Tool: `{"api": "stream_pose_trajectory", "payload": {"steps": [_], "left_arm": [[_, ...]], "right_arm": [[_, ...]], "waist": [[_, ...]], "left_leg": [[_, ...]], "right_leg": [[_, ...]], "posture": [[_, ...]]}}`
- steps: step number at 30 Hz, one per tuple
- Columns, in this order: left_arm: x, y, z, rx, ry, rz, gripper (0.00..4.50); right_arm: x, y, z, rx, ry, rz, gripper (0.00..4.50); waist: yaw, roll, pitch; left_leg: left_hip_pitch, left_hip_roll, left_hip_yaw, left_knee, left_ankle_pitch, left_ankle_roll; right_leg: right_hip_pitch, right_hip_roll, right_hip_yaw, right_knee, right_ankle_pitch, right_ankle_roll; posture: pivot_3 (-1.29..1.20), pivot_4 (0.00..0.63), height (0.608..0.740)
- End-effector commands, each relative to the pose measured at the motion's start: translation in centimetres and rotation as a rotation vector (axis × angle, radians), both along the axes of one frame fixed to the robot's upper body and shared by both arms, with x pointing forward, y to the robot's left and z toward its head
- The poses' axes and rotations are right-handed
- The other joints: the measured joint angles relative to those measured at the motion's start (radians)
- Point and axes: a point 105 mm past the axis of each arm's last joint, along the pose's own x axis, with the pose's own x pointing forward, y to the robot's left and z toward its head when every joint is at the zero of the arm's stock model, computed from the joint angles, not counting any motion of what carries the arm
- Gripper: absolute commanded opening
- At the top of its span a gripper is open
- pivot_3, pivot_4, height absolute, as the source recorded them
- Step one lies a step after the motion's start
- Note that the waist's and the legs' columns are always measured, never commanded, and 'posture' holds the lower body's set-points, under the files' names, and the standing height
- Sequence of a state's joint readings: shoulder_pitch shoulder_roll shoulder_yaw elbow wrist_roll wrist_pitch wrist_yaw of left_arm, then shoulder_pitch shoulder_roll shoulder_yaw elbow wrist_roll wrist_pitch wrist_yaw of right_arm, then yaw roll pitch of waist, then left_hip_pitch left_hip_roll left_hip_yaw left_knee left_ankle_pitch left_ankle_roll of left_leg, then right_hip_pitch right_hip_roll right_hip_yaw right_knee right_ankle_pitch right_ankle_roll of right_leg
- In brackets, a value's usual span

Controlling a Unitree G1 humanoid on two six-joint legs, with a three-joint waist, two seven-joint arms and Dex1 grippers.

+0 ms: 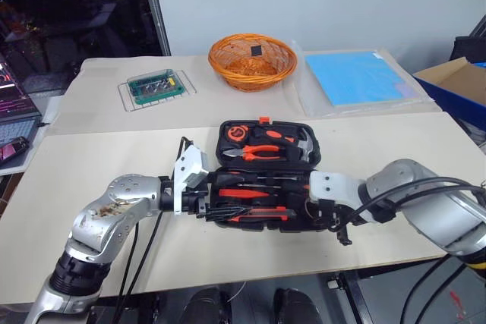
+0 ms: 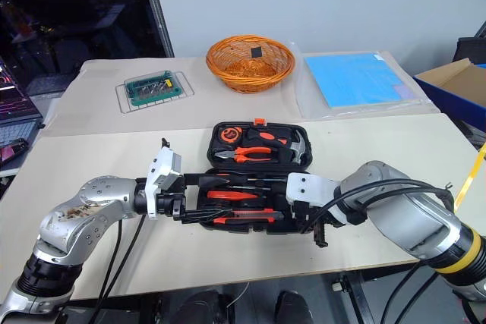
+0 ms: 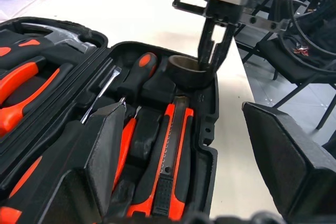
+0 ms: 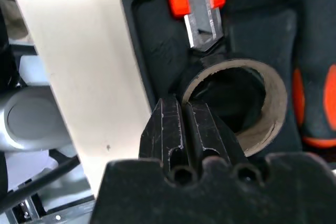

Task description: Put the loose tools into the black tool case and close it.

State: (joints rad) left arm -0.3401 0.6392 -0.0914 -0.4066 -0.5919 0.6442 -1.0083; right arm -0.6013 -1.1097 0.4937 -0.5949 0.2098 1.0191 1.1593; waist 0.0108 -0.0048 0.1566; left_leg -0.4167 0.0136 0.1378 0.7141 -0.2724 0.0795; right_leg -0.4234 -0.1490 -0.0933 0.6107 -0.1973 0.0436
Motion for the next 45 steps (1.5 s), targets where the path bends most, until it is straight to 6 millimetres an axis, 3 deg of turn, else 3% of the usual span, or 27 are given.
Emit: {"api": "stream_pose_trajectory", "payload": {"steps": [1, 2, 4, 5, 10, 13, 18, 21, 24, 26, 31, 32, 34, 36, 38, 42, 45], "left_arm": [[-0.4, -0.4, 0.8, -0.010, -0.044, -0.019, 3.80], [-0.5, -0.4, 0.8, -0.010, -0.043, -0.019, 3.80], [-0.5, -0.4, 0.7, -0.009, -0.040, -0.017, 3.80], [-0.5, -0.4, 0.7, -0.008, -0.039, -0.012, 3.80], [-0.2, 0.0, 0.7, -0.004, -0.037, 0.011, 3.80], [0.5, 0.2, 0.9, -0.031, -0.010, 0.057, 3.80], [5.2, 1.4, 1.9, -0.151, 0.088, 0.357, 3.80], [7.9, 1.5, 2.6, -0.179, 0.150, 0.509, 3.80], [10.9, 1.5, 2.3, -0.148, 0.266, 0.667, 3.80], [12.2, 1.2, 2.3, -0.127, 0.296, 0.700, 3.80], [12.4, 0.9, 3.5, -0.082, 0.213, 0.641, 3.80], [12.2, 0.8, 3.6, -0.068, 0.181, 0.613, 3.80], [9.7, -0.2, 4.0, -0.071, 0.156, 0.432, 3.80], [5.1, -1.0, 5.0, -0.129, 0.012, 0.114, 3.80], [2.6, -0.4, 4.0, -0.069, 0.044, -0.036, 3.80], [-0.6, 1.5, 3.2, 0.017, 0.022, -0.233, 3.80], [-1.1, 2.0, 2.4, 0.082, -0.028, -0.266, 3.80]], "right_arm": [[-0.5, -0.1, -0.1, -0.020, 0.004, 0.026, 0.08], [-0.6, -0.1, -0.3, -0.026, 0.013, 0.031, 0.08], [-0.5, -0.1, -0.7, -0.028, 0.032, 0.035, 0.73], [-0.5, 0.0, -0.9, -0.027, 0.041, 0.040, 0.85], [-0.2, 0.4, -0.3, 0.010, 0.035, 0.042, 2.63], [0.3, 0.9, 1.6, 0.103, -0.003, 0.018, 3.56], [2.5, 1.3, 7.3, 0.448, -0.244, -0.149, 3.56], [5.3, -0.5, 9.4, 0.542, -0.436, -0.399, 3.56], [8.2, -3.0, 10.0, 0.590, -0.425, -0.706, 3.56], [9.5, -3.9, 9.8, 0.636, -0.393, -0.806, 3.56], [6.1, -0.8, 8.6, 0.514, -0.378, -0.508, 3.56], [4.7, 0.3, 8.1, 0.496, -0.353, -0.416, 3.56], [1.8, 2.1, 6.8, 0.443, -0.312, -0.222, 3.56], [-0.2, 3.2, 5.0, 0.332, -0.303, -0.038, 3.56], [-0.9, 3.5, 4.0, 0.291, -0.269, 0.026, 3.56], [-0.8, 4.6, 3.5, 0.300, -0.206, 0.095, 3.56], [0.1, 5.0, 2.9, 0.271, -0.206, 0.116, 3.56]], "waist": [[0.001, 0.000, 0.000], [0.001, 0.000, 0.000], [0.001, 0.000, 0.000], [0.001, 0.000, 0.000], [0.002, 0.000, 0.000], [0.001, -0.001, 0.000], [0.004, -0.004, 0.002], [0.005, -0.009, 0.003], [0.006, -0.009, 0.003], [0.002, -0.009, 0.003], [-0.002, -0.009, 0.003], [-0.003, -0.009, 0.003], [-0.007, -0.009, 0.003], [-0.013, -0.009, 0.003], [-0.025, -0.010, 0.003], [-0.027, -0.010, 0.005], [-0.024, -0.010, 0.005]], "left_leg": [[0.000, 0.000, 0.000, 0.000, 0.000, 0.000], [0.000, 0.000, 0.000, 0.000, 0.000, 0.000], [0.000, 0.000, -0.001, 0.000, 0.000, 0.000], [0.000, 0.000, 0.000, 0.000, 0.000, 0.000], [0.000, 0.000, -0.001, 0.000, 0.000, 0.000], [0.000, 0.000, -0.001, -0.001, 0.000, 0.000], [0.000, 0.000, -0.002, 0.000, 0.000, 0.000], [-0.001, 0.000, -0.003, 0.001, 0.001, 0.000], [-0.003, -0.001, -0.003, 0.002, 0.001, 0.000], [-0.004, -0.001, -0.003, 0.002, 0.002, 0.000], [-0.004, -0.001, -0.001, -0.004, 0.004, -0.002], [-0.005, -0.001, 0.000, -0.005, 0.004, -0.002], [-0.005, -0.002, 0.000, -0.008, 0.004, -0.002], [-0.005, -0.002, 0.001, -0.011, 0.003, -0.003], [-0.004, -0.002, 0.002, -0.013, 0.003, -0.004], [-0.001, 0.000, 0.003, -0.007, 0.004, -0.006], [0.004, 0.001, 0.002, -0.007, 0.000, -0.017]], "right_leg": [[0.000, 0.000, 0.000, 0.000, 0.000, 0.000], [0.000, 0.000, 0.000, 0.000, 0.000, 0.000], [0.000, 0.000, 0.000, 0.000, 0.000, 0.000], [0.000, 0.000, 0.000, 0.000, 0.000, 0.000], [0.000, 0.000, -0.001, 0.000, 0.000, 0.000], [0.000, 0.000, -0.001, 0.000, 0.000, 0.000], [0.001, 0.001, -0.001, 0.001, 0.000, 0.000], [0.002, 0.001, -0.002, 0.001, 0.001, 0.000], [0.001, 0.001, -0.001, 0.002, 0.003, 0.001], [0.000, 0.001, -0.001, 0.002, 0.004, 0.001], [-0.002, 0.004, -0.002, 0.002, 0.004, 0.000], [-0.003, 0.004, -0.003, 0.001, 0.004, 0.001], [-0.004, 0.004, -0.005, -0.001, 0.003, 0.001], [-0.004, 0.004, -0.006, -0.003, 0.003, 0.001], [-0.003, 0.003, -0.006, -0.005, 0.002, 0.002], [-0.003, 0.002, -0.006, -0.004, -0.001, 0.006], [-0.001, 0.001, -0.005, -0.001, -0.002, 0.004]], "posture": [[0.00, 0.150, 0.740], [0.00, 0.150, 0.740], [0.00, 0.150, 0.740], [0.00, 0.150, 0.740], [0.00, 0.150, 0.740], [0.00, 0.150, 0.740], [0.00, 0.150, 0.740], [0.00, 0.150, 0.740], [0.00, 0.150, 0.740], [0.00, 0.150, 0.740], [0.00, 0.150, 0.740], [0.00, 0.150, 0.740], [0.00, 0.150, 0.740], [0.00, 0.150, 0.740], [0.00, 0.150, 0.740], [0.00, 0.150, 0.740], [0.00, 0.150, 0.740]]}}
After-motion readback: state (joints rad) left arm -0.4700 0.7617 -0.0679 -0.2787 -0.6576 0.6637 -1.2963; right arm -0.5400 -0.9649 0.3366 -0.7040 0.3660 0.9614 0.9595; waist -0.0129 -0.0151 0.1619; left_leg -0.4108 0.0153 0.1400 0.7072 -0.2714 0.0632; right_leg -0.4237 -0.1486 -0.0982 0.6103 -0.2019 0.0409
